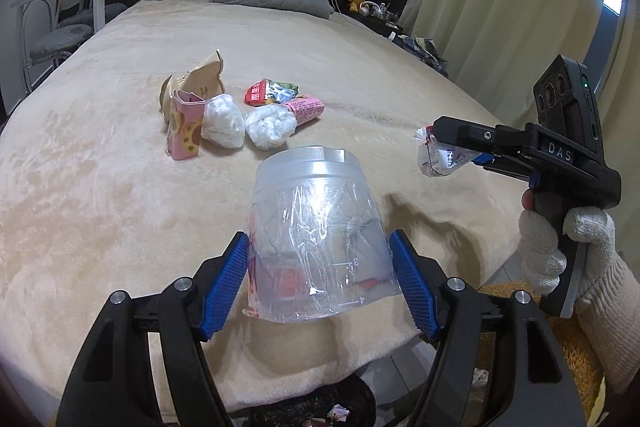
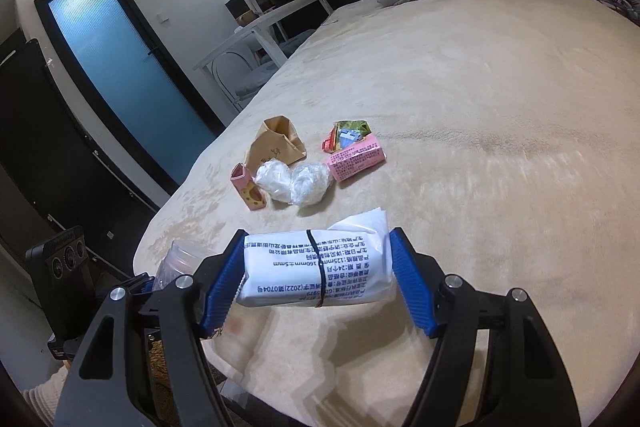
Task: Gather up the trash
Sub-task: 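Carry the clear cup and white packet down over the black bin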
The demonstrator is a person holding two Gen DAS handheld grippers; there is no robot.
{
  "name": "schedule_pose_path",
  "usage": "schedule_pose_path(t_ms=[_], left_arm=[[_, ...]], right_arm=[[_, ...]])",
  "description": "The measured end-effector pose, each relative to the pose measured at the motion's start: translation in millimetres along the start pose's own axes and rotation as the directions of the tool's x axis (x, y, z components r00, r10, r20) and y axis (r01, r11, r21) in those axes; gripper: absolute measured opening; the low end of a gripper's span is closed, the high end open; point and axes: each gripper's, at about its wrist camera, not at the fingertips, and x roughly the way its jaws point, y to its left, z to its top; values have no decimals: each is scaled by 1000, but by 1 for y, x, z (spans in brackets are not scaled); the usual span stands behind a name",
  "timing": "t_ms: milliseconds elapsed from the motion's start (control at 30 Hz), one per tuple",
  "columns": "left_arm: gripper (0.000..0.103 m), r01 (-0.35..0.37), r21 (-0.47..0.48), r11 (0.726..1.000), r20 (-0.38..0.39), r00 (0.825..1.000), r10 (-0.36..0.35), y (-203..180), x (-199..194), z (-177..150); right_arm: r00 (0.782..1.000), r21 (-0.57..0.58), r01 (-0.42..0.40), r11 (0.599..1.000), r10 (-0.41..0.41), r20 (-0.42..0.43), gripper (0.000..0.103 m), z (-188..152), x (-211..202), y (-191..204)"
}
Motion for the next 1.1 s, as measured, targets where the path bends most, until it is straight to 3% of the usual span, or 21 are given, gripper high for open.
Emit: schedule_pose_path(t_ms=[300,600,1100], left_arm=[[70,6,6,1000,31,1000,-6,-19,-28,-43],[70,15,-11,1000,65,998,-14,-31,-60,-84],[70,42,-32,999,26,999,-41,-49,-79,-125]], right_arm=[[999,12,-6,1000,5,44,71,-58,-35,31],[995,-17,51,999,-49,87,71,-105,-66,53],[982,-33,155,987,-150,118,71,-159,-101,75]])
